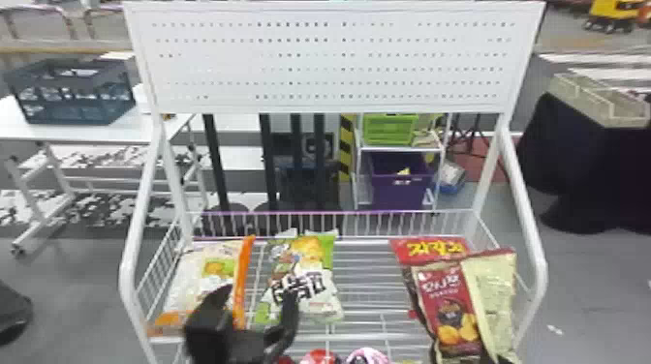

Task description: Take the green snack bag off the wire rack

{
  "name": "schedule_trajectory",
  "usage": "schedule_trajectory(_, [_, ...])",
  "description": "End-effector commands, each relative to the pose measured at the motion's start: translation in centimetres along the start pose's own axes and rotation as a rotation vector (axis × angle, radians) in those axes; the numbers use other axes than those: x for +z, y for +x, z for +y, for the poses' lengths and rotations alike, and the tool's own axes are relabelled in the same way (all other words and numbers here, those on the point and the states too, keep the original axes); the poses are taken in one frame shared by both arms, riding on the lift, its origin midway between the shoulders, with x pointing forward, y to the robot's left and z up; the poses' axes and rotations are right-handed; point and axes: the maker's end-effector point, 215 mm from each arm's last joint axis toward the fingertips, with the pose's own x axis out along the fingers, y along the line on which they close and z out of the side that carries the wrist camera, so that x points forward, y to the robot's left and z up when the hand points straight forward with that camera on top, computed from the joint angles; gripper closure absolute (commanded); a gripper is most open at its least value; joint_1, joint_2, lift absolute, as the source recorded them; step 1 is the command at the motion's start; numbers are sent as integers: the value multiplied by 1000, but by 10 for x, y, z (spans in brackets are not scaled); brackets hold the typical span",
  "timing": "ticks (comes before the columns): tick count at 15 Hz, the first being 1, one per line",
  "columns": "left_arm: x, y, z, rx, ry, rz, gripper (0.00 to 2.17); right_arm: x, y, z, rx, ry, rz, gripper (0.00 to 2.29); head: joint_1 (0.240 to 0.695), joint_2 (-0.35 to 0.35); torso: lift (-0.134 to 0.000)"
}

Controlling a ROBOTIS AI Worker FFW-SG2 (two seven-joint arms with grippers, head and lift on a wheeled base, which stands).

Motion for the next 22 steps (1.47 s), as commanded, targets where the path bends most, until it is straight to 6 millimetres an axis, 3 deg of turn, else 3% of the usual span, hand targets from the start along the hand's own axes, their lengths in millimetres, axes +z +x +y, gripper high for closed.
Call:
schedule_trajectory(1, [-11,40,-20,-28,13,30,90,-2,-1,-2,-5,-1,3,2236,499,0,0])
schedule_trajectory(4, [-36,81,-27,-30,27,117,90,-5,0,-3,-8,-3,8,2236,499,0,0])
schedule_trajectory(8, [-53,98,-26,-49,33,184,113,-10,0,-5,-12,-2,16,2236,499,0,0])
schedule_trajectory(10, [-61,96,-26,-60,39,207,505,-10,1,-5,-12,-3,13,2236,499,0,0])
schedule_trajectory(11, [-60,95,-27,-62,34,209,1045,-9,2,-5,-11,-4,12,2236,499,0,0])
schedule_trajectory(13, [-61,94,-29,-69,23,216,1727,-9,2,-5,-11,-2,12,2236,499,0,0])
schedule_trajectory(18, [-52,79,-45,-117,13,228,1798,-7,3,-5,-8,1,7,2236,499,0,0])
schedule_trajectory(22, [-35,63,-23,-96,-18,201,1798,-6,4,-5,-8,1,4,2236,499,0,0])
